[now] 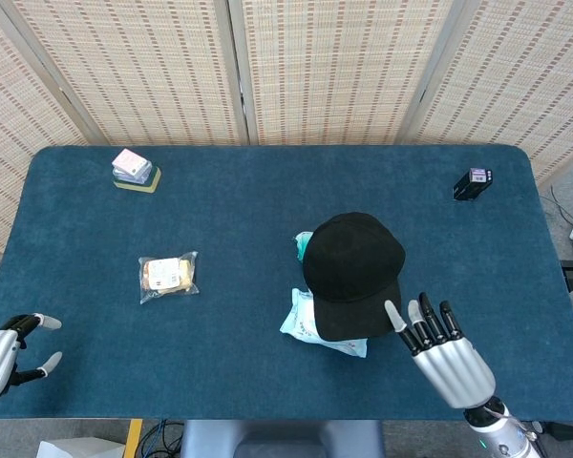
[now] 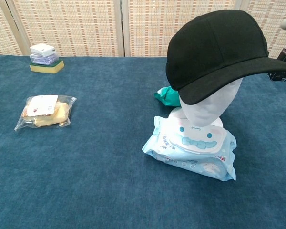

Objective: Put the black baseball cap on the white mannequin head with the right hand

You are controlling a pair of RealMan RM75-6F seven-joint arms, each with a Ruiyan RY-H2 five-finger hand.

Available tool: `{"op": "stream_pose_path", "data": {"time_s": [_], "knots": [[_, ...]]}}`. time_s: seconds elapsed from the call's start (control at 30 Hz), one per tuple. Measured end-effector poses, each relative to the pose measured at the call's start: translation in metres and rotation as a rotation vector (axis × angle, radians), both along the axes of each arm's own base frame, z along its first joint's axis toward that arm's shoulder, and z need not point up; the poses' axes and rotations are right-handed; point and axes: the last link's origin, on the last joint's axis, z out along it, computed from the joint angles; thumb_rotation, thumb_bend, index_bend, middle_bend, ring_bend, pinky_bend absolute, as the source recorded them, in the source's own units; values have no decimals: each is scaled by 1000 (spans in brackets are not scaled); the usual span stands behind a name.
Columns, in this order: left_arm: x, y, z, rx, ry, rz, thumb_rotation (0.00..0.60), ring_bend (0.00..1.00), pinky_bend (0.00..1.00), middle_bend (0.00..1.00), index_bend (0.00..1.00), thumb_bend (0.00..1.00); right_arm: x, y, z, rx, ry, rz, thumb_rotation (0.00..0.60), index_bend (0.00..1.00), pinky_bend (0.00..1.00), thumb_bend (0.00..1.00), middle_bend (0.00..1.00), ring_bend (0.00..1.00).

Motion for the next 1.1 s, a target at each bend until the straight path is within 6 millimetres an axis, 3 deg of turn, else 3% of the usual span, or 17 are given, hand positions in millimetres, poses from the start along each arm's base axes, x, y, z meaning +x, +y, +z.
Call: {"op": "stream_pose_path", "data": {"time_s": [0.3,0.6,1.1], "knots": [[0,0,-2,-5,1,0,600,300,505,408,389,222,-11,13,23,-40,-101,-58,600,143,376,387,401,252],[0,1,-4,-5,2,0,600,300,506,409,392,223,-31,9,39,20,-259,-190,600,274,377,387,433,256],[-2,2,-6,5,9,5,600,302,506,412,395,223,-88,0,53,100,-490,-409,600,299,377,387,435,256]]}}
